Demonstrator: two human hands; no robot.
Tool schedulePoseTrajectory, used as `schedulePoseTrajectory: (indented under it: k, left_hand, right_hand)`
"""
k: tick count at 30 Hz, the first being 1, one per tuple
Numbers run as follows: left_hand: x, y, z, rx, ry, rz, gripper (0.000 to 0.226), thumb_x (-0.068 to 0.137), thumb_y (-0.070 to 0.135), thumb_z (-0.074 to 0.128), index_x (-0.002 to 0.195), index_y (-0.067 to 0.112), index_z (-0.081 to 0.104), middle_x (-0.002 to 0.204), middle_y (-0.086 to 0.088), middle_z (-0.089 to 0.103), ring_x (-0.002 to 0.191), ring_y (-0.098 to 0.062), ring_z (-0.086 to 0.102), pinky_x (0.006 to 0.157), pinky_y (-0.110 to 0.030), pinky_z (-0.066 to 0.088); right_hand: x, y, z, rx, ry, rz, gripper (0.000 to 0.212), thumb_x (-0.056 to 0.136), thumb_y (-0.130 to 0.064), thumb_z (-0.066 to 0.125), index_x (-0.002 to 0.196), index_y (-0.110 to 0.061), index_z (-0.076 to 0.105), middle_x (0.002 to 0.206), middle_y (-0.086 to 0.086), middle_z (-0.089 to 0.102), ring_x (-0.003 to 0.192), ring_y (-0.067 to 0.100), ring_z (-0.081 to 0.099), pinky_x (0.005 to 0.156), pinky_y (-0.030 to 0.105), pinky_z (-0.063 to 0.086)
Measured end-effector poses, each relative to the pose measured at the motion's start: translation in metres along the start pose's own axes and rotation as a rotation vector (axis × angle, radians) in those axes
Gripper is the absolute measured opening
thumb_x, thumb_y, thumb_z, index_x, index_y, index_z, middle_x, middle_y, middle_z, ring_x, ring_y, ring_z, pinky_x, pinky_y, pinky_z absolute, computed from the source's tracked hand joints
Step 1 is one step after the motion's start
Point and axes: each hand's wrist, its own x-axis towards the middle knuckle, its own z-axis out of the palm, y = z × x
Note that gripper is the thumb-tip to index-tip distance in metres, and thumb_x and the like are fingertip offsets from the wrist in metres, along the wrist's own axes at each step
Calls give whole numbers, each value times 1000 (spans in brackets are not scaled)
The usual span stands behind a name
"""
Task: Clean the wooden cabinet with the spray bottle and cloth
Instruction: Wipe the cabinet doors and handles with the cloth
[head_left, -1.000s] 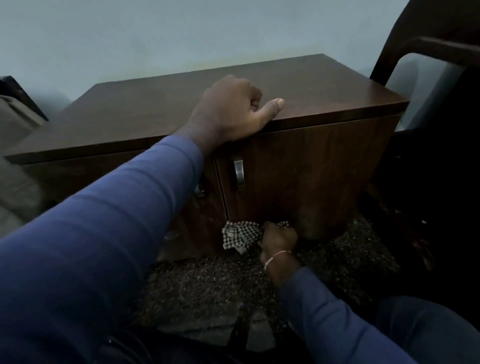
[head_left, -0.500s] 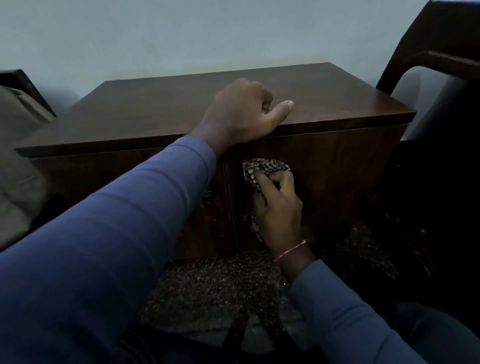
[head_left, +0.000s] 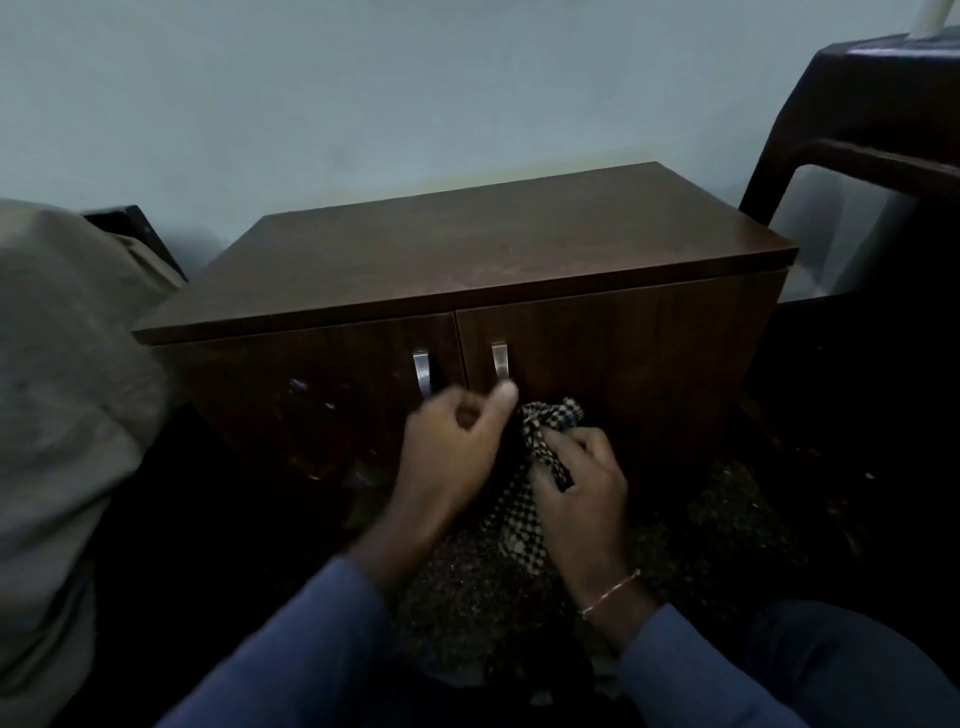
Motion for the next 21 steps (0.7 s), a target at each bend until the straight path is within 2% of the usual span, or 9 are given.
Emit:
schedulePoseTrajectory:
  k: [2, 4, 8, 10, 12, 14, 17, 19, 21]
  left_hand:
    - [-19, -16, 9, -254, -221, -145, 63, 79, 69, 60, 116, 19, 66, 106, 0, 73, 94, -9, 69, 85, -30, 57]
    - [-27, -16, 15, -464, -331, -127, 53, 84, 56, 63, 122, 19, 64, 112, -1, 72, 103, -10, 69, 90, -30, 56]
    - [-27, -6, 14, -548, -237, -156, 24, 100, 26, 51, 110, 14, 69, 105, -9, 73, 100, -21, 70, 88, -35, 56]
    - [-22, -3, 10, -604, -161, -201, 27, 103, 18, 44, 107, 11, 69, 103, -11, 74, 97, -22, 70, 87, -35, 56]
    - [-16, 0, 2, -672, -132, -237, 29, 103, 16, 41, 110, 5, 67, 106, -14, 73, 98, -26, 70, 88, -38, 56]
    - [-12, 0, -5, -638, -177, -218, 31, 104, 18, 41, 111, 3, 67, 107, -15, 73, 101, -27, 70, 87, -40, 56]
    - [-12, -1, -3, -403, -276, -48, 29, 103, 18, 43, 107, 0, 65, 106, -20, 71, 95, -25, 69, 83, -39, 55]
    - [-14, 1, 1, -299, -340, 51, 26, 103, 19, 45, 107, 3, 65, 105, -19, 70, 96, -30, 68, 84, -44, 55]
    - [-13, 1, 2, -239, -404, 131, 27, 101, 26, 46, 105, 7, 65, 100, -15, 69, 94, -30, 67, 82, -49, 53]
  right_hand:
    - [-7, -3, 1, -6, -73, -78, 37, 77, 4, 71, 112, -7, 70, 103, 0, 55, 93, -1, 51, 82, 0, 39]
    - [-11, -9, 1, -12, -159, -151, 40, 80, -3, 72, 118, -10, 66, 111, -1, 53, 98, -1, 51, 84, 1, 40]
    - [-9, -16, -10, 78, -293, -190, 56, 80, -28, 62, 133, -12, 55, 124, -1, 46, 114, -2, 46, 95, 7, 40]
    - [-3, -16, -17, 163, -263, -151, 57, 80, -30, 58, 134, -10, 55, 122, -2, 47, 116, -1, 47, 95, 9, 41]
    - [6, -13, -23, 233, -142, -44, 42, 83, -26, 61, 124, -13, 64, 115, -3, 55, 107, 1, 54, 89, 11, 45]
    - [16, -1, -26, 229, -19, 144, 17, 87, -19, 66, 103, -20, 72, 102, -6, 65, 96, 5, 62, 87, 21, 51]
    - [22, 13, -26, 245, -94, 432, 9, 85, -16, 71, 84, -25, 71, 90, -7, 70, 89, 10, 66, 86, 37, 55]
    - [24, 10, -30, 134, -55, 295, 16, 80, -17, 74, 91, -26, 66, 100, -7, 62, 94, 8, 62, 86, 30, 53]
    - [30, 1, -40, 63, -103, 29, 29, 80, -23, 74, 106, -26, 62, 109, -11, 53, 100, -3, 52, 88, 12, 44]
